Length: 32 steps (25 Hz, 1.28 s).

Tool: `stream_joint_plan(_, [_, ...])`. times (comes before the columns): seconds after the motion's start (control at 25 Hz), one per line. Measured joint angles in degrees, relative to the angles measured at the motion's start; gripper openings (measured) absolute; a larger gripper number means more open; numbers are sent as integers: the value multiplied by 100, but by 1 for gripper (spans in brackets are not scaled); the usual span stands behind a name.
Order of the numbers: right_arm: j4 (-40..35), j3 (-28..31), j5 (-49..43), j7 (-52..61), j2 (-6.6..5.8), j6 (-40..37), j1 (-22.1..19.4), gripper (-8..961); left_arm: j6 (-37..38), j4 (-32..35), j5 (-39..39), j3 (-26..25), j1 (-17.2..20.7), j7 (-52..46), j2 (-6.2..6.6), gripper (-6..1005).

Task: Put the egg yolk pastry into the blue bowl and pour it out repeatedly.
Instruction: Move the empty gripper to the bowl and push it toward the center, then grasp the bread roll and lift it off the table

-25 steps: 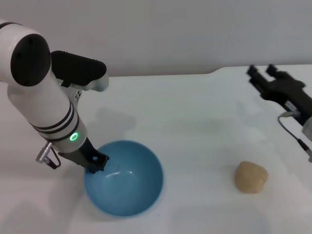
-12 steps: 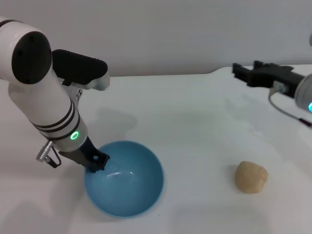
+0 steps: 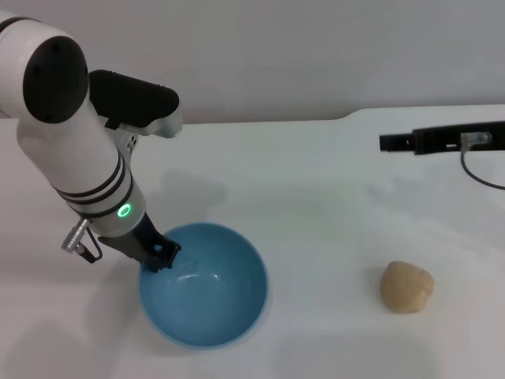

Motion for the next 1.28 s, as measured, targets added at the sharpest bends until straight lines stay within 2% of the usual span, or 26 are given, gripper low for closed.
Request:
stream_joint_plan(0.28, [-296,120,-360,-47,-113,1534,558,541,-8,-4,0,-10,-6,1,0,16])
stream_joint_plan(0.56, [-497,-8,-1028,28,-74,2438,894,542,-8,-4,0,-11,-6,1,-13,15])
stream_joint_plan(0.8, [-734,-99,-1224,56,-69,2619,914,541,-15,-4,0,-11,-6,1,-17,16])
stream_joint_plan(1.0, [-1317,-99,-1441,1,-40,2532,932,542,-17,-4,-1,1,-5,1,-17,14])
stream_joint_plan(1.28, [-1478,-122,-1747,-7,5,2365,963,541,-17,-4,0,0,-27,1,-12,15])
